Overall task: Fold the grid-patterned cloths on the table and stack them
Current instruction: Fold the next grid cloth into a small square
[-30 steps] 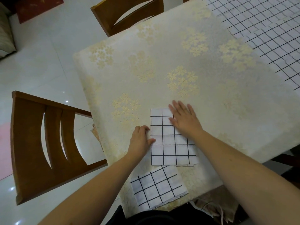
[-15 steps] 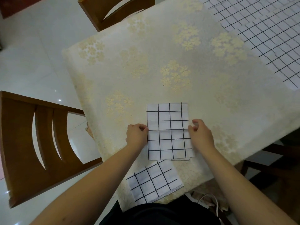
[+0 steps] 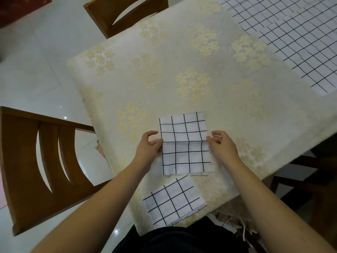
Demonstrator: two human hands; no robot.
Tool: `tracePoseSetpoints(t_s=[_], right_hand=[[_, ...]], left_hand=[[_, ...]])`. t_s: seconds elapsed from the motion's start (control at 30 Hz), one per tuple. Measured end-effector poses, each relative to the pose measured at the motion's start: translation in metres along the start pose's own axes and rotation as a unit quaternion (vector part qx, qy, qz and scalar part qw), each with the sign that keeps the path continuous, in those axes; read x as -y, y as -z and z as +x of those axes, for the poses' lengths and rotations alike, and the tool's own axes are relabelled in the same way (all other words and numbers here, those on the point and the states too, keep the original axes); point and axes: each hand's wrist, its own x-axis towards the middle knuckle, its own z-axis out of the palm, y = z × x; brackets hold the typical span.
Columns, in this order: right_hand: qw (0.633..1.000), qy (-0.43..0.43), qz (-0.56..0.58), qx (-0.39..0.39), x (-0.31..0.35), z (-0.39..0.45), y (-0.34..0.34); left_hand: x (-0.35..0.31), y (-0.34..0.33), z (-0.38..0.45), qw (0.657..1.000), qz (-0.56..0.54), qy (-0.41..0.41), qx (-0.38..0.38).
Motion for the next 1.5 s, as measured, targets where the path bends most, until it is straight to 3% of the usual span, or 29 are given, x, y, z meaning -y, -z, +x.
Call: tracePoseSetpoints(t_s=[0.23,0.37,0.67,0.83,0.93,1.07,1.23,1.3,1.33,1.43,1.5], right_hand=[[1.000,-0.006,-0.016,0.025,0.002,-0.005,-0.002],[0.999,0.007,-0.043,0.002,0.003,-0.012,-0.006],[0.981,0.033,0.182,0.065,0.011,-0.040,-0.006],[0.974,0.120,0.191,0.007,0.021,-0.052,0.000],[0.980,0.171,0.100,-0.022,0.024,-0.061,0.005],[0.978,0.197,0.016,-0.061,0.031,-0.082,0.006],[0.960,0.252,-0.072,-0.093,0.031,-0.104,0.001],[0.966,0.236,-0.058,-0.086,0.028,-0.111,0.001],[0.975,0.212,-0.008,-0.069,0.029,-0.117,0.000],[0.969,0.134,0.208,0.006,0.036,-0.134,-0.006],[0.947,0.102,0.301,0.046,0.041,-0.143,-0.012]], left_hand=[[-0.008,0.003,-0.009,0.998,0.006,-0.056,0.014],[-0.015,0.006,-0.014,0.994,0.027,-0.102,0.013],[-0.049,0.012,-0.038,0.985,0.074,-0.156,0.022],[-0.055,0.030,-0.047,0.976,0.106,-0.189,0.038],[-0.054,0.043,-0.047,0.946,0.229,-0.227,0.025],[-0.053,0.054,-0.048,0.872,0.387,-0.301,-0.005],[-0.048,0.075,-0.051,0.797,0.457,-0.394,0.007],[-0.048,0.085,-0.053,0.805,0.441,-0.397,0.023],[-0.048,0.089,-0.056,0.824,0.418,-0.379,0.043],[-0.049,0.097,-0.068,0.921,0.267,-0.255,0.125],[-0.047,0.098,-0.075,0.960,0.152,-0.179,0.155]])
